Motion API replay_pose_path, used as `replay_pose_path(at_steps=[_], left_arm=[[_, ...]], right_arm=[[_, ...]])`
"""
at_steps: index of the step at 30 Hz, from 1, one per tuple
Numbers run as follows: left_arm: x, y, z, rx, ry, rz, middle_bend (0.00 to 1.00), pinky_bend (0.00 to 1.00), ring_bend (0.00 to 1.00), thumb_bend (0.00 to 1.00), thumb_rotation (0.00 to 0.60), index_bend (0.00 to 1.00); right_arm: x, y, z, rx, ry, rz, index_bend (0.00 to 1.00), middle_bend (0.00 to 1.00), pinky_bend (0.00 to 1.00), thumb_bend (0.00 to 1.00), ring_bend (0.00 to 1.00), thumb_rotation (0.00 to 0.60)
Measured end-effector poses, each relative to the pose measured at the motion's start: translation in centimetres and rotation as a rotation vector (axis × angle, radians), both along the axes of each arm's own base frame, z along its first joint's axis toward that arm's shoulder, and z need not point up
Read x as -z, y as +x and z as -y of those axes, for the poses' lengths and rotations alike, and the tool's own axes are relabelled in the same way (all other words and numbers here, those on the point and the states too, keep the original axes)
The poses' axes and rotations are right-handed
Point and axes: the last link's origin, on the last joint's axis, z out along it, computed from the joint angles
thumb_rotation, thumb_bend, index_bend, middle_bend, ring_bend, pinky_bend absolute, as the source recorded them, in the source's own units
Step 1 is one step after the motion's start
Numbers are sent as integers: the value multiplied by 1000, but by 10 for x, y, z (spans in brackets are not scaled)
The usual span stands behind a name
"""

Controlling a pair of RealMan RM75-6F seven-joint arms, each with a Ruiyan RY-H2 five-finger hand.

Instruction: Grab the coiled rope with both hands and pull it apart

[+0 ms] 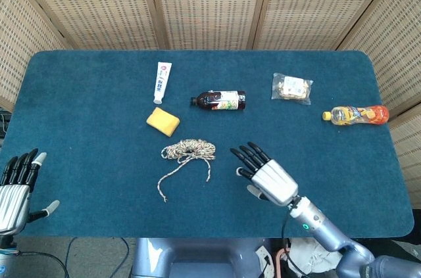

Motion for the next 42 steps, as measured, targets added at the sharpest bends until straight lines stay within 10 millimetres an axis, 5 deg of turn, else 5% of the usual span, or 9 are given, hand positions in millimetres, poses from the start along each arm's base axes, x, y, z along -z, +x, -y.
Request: replay_pose_path(at_steps=[8, 17, 42], left_arm=[[6, -1, -8, -1, -3, -9, 0, 0, 0, 0, 600, 0], [10, -2, -10, -13, -18, -16, 0, 0, 0, 0, 600, 0], [17, 0, -12, -17, -39, -33, 0, 0, 0, 0, 600, 0]], right_arm=[[55, 48, 31, -129, 57, -138, 437, 0, 0, 303, 0, 600], [93, 63, 46, -154, 56, -251, 474, 0, 0, 321, 0, 600], [131, 72, 52, -249, 27, -421, 496, 0, 0, 323, 0, 600]])
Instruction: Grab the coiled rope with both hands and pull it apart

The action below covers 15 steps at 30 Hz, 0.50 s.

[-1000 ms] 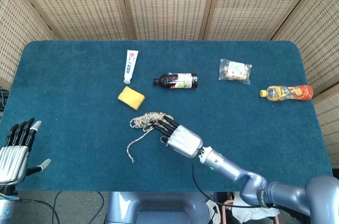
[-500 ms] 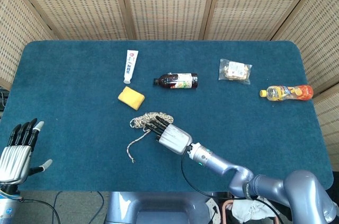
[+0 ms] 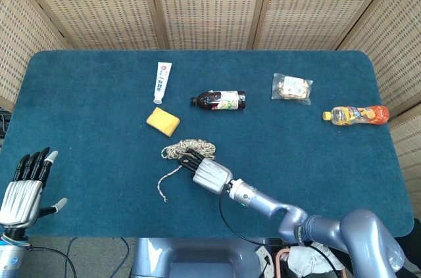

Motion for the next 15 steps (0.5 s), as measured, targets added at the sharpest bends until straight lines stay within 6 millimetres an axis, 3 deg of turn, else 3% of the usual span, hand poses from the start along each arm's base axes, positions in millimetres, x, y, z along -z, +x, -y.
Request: replay_pose_path(at_steps=[15], left_arm=[[1, 0, -1, -1, -5, 0, 0, 0, 0, 0, 600, 0]], right_arm=[[4, 0, 3, 1, -10, -25, 512, 0, 0, 324, 0, 600]])
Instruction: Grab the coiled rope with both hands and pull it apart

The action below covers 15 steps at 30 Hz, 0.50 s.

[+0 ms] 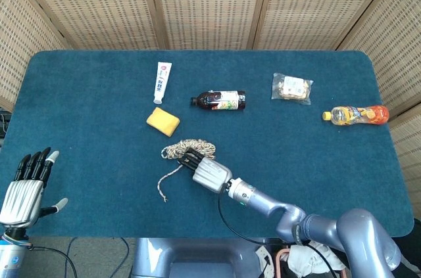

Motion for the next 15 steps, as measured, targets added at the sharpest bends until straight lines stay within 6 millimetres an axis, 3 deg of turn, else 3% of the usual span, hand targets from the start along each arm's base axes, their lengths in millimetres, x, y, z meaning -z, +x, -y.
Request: replay_pose_path(at_steps=[15], left_arm=[[1, 0, 0, -1, -6, 0, 0, 0, 0, 0, 600, 0]], right_arm=[[3, -1, 2, 9, -7, -39, 578, 0, 0, 355, 0, 600]])
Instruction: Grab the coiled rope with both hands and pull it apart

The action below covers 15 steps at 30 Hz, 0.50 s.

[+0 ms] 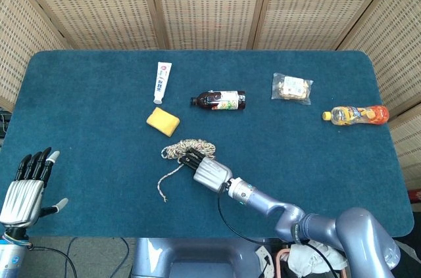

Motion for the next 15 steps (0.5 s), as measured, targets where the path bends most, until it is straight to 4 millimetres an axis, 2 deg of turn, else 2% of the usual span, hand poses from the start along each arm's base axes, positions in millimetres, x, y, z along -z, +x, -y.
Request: replay_pose_path(at_steps=[15], left_arm=[[0, 0, 0, 0, -1, 0, 0, 0, 0, 0, 600, 0]], right_arm=[[2, 2, 0, 2, -11, 18, 669, 0, 0, 389, 0, 600]])
